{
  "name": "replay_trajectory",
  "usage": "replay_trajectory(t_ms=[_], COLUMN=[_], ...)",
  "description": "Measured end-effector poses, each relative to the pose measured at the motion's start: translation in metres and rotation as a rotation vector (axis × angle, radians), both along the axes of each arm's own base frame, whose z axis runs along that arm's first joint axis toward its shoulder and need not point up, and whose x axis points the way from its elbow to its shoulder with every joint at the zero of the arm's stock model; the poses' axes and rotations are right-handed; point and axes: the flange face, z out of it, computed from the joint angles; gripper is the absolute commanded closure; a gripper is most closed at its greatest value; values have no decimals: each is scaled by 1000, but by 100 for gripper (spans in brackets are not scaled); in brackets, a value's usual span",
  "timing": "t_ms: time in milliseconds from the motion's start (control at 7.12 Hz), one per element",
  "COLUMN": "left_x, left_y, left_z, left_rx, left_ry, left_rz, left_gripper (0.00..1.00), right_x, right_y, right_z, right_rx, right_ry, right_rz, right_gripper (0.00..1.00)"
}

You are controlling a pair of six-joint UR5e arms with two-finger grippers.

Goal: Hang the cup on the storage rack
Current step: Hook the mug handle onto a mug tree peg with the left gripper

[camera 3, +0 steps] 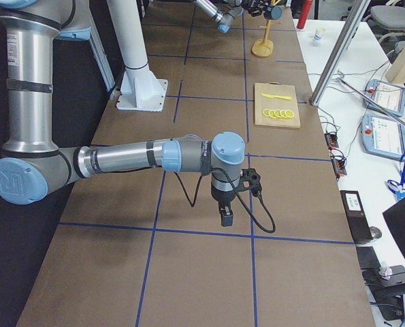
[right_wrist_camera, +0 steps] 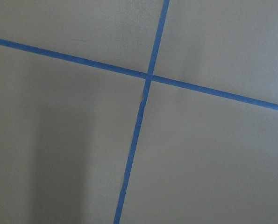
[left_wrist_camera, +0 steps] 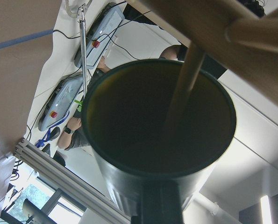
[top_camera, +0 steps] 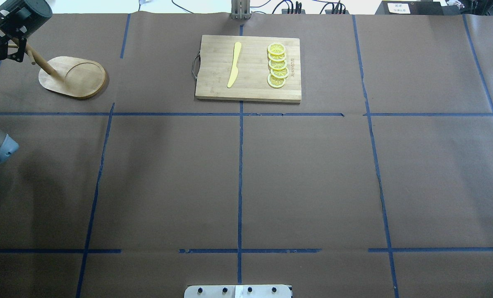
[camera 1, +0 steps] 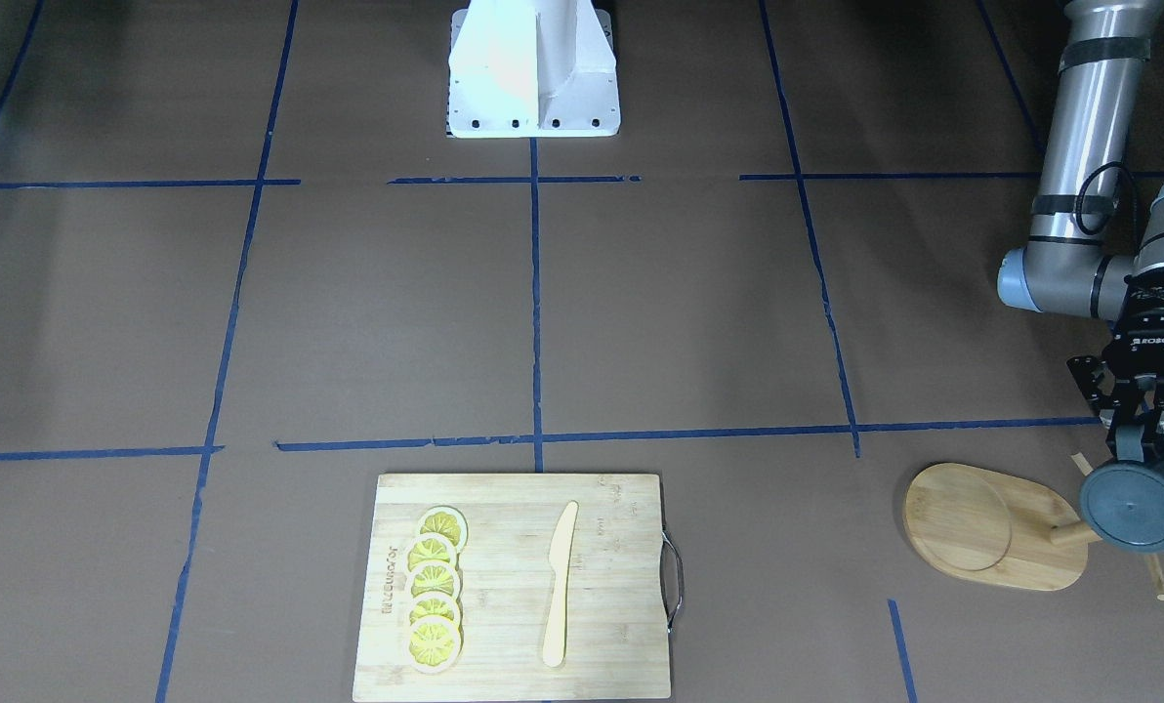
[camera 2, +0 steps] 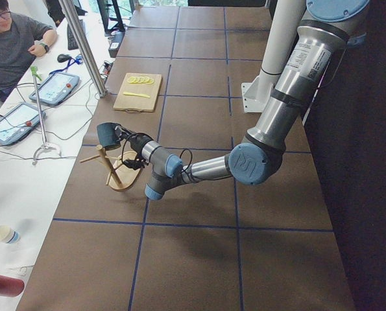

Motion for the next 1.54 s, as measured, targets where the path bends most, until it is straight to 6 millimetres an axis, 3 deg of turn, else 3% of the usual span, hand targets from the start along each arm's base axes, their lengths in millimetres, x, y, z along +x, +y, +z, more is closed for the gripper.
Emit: replay_trajectory(t_ms=[702,843,983,1545], left_x=[2,2,2,-3], left_y=[2,2,3,13], left_z=[6,6,8,16], left_rx=[-11,-12,-14,-13], left_ry=[-4,-4,-5,-6], left_rz=[6,7,8,13], left_gripper=[82,64,1,0], right_x=[0,0,0,0], right_y=[0,0,0,0], right_z=[0,0,0,1], right_rx=[0,0,-1,-2], right_ry=[1,1,1,1], right_rz=[0,0,0,0], right_gripper=[0,0,0,0])
